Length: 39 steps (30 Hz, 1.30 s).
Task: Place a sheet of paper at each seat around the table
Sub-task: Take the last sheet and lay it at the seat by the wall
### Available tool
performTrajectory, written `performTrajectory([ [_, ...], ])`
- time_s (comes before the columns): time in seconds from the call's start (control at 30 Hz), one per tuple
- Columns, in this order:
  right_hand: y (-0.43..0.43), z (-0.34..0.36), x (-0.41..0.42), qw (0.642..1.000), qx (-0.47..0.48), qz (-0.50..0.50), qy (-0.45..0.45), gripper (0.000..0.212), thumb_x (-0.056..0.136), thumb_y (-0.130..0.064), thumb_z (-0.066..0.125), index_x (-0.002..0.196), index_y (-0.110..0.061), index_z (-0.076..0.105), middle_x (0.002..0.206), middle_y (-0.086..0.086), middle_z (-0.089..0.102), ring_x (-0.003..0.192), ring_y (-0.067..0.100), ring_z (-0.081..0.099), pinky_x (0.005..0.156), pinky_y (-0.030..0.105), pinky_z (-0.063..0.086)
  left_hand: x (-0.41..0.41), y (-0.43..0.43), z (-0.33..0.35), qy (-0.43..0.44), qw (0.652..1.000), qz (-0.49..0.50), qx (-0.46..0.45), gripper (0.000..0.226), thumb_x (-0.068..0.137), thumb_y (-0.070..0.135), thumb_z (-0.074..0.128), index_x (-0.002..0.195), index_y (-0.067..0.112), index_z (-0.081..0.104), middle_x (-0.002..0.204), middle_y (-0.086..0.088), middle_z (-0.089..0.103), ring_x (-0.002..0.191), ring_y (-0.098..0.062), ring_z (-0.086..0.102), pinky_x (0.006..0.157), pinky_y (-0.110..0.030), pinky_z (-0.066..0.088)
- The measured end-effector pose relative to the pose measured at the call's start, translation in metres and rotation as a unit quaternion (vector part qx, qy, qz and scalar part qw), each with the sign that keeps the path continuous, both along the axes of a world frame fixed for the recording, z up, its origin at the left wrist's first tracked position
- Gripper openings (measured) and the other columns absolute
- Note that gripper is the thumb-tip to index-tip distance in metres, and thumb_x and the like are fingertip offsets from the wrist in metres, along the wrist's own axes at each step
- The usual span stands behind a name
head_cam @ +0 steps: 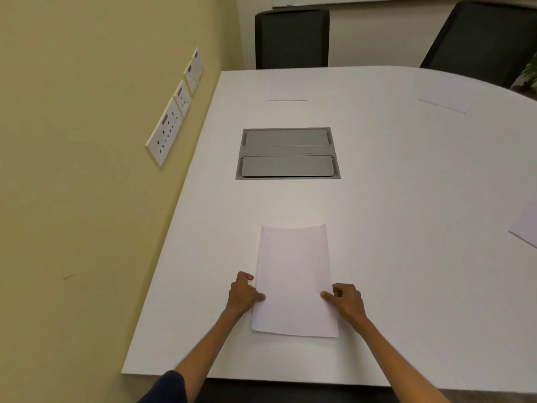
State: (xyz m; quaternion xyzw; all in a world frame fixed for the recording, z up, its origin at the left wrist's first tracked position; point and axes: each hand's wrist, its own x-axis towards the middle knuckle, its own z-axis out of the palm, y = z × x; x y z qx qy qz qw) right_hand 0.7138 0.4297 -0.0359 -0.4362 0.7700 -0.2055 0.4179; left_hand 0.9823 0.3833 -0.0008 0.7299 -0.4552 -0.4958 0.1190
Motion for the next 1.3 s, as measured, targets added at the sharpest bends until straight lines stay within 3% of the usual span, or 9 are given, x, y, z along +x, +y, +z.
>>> performTrajectory([
  [0.17, -0.002, -0.004, -0.001, 0.999, 0.016, 0.008, 0.038, 0.05, 0.077, -0.029, 0.074, 0.053, -0.018, 0.031, 0.052, -0.006, 0.035, 0.052, 0.015, 0.033, 0.053, 0.031, 0.024, -0.002, -0.001, -0.004, -0.049, 0.997, -0.058, 0.009, 0.067, 0.066, 0.012, 0.083, 0.119, 0.007, 0.042, 0.109, -0.021, 0.065, 0.096, -0.036, 0.065, 0.086, -0.04, 0.052],
  [0.3, -0.001, -0.005, 0.0, 0.998, 0.022, 0.015, 0.055, 0.041, 0.074, -0.03, 0.075, 0.056, -0.019, 0.039, 0.054, -0.006, 0.042, 0.058, 0.019, 0.043, 0.054, 0.03, 0.031, -0.004, 0.003, -0.005, -0.09, 0.99, -0.107, 0.011, 0.073, 0.063, 0.016, 0.083, 0.12, 0.009, 0.039, 0.109, -0.018, 0.065, 0.095, -0.036, 0.067, 0.085, -0.041, 0.054],
  [0.4, 0.002, -0.003, 0.001, 0.997, 0.026, 0.031, 0.064, 0.02, 0.074, -0.032, 0.075, 0.078, -0.021, 0.059, 0.067, -0.008, 0.057, 0.071, 0.018, 0.057, 0.06, 0.029, 0.041, -0.005, 0.005, -0.004, -0.114, 0.985, -0.127, -0.004, 0.069, 0.064, 0.017, 0.081, 0.118, 0.011, 0.037, 0.105, -0.015, 0.066, 0.089, -0.035, 0.067, 0.082, -0.041, 0.054],
  [0.53, 0.005, -0.001, 0.002, 0.994, 0.025, 0.046, 0.098, 0.051, 0.074, -0.036, 0.074, 0.117, -0.023, 0.049, 0.08, -0.009, 0.063, 0.082, 0.019, 0.061, 0.064, 0.028, 0.04, -0.006, 0.005, -0.005, -0.18, 0.966, -0.185, -0.012, 0.077, 0.067, 0.027, 0.082, 0.125, 0.01, 0.034, 0.105, -0.012, 0.067, 0.088, -0.031, 0.069, 0.083, -0.041, 0.055],
  [0.67, 0.003, 0.001, 0.003, 0.987, 0.026, 0.07, 0.14, 0.072, 0.072, -0.04, 0.074, 0.13, -0.021, 0.036, 0.083, -0.007, 0.062, 0.081, 0.021, 0.061, 0.064, 0.029, 0.041, -0.006, 0.001, -0.006, -0.256, 0.938, -0.232, -0.036, 0.102, 0.069, 0.038, 0.082, 0.143, 0.008, 0.019, 0.115, -0.011, 0.063, 0.099, -0.029, 0.066, 0.082, -0.036, 0.051],
  [0.73, 0.002, 0.003, 0.002, 0.984, 0.016, 0.082, 0.157, 0.077, 0.07, -0.04, 0.075, 0.133, -0.023, 0.034, 0.1, -0.003, 0.061, 0.088, 0.024, 0.062, 0.067, 0.03, 0.042, -0.005, 0.0, -0.007, -0.269, 0.928, -0.252, -0.06, 0.108, 0.07, 0.039, 0.082, 0.149, 0.014, 0.013, 0.122, -0.01, 0.056, 0.101, -0.028, 0.064, 0.081, -0.036, 0.049],
  [0.8, 0.0, 0.004, 0.002, 0.978, 0.012, 0.109, 0.176, 0.082, 0.07, -0.041, 0.075, 0.138, -0.028, 0.031, 0.118, 0.0, 0.052, 0.089, 0.025, 0.062, 0.068, 0.029, 0.042, -0.003, -0.002, -0.008, -0.272, 0.918, -0.278, -0.075, 0.107, 0.071, 0.037, 0.082, 0.151, 0.025, 0.012, 0.126, -0.01, 0.048, 0.106, -0.028, 0.06, 0.082, -0.037, 0.049],
  [0.93, -0.004, 0.002, 0.0, 0.963, 0.017, 0.172, 0.208, 0.084, 0.076, -0.042, 0.073, 0.147, -0.036, 0.028, 0.128, -0.001, 0.039, 0.084, 0.019, 0.059, 0.069, 0.028, 0.045, 0.001, -0.004, -0.014, -0.27, 0.911, -0.306, -0.061, 0.098, 0.076, 0.039, 0.079, 0.153, 0.033, 0.019, 0.131, -0.01, 0.04, 0.119, -0.028, 0.05, 0.09, -0.04, 0.048],
  [1.3, -0.009, -0.002, -0.003, 0.957, 0.031, 0.197, 0.209, 0.081, 0.077, -0.044, 0.072, 0.147, -0.031, 0.033, 0.132, 0.001, 0.035, 0.1, 0.02, 0.058, 0.076, 0.031, 0.05, 0.01, -0.003, -0.021, -0.261, 0.913, -0.305, -0.071, 0.097, 0.078, 0.047, 0.074, 0.154, 0.035, 0.016, 0.126, -0.009, 0.041, 0.115, -0.026, 0.048, 0.087, -0.038, 0.049],
])
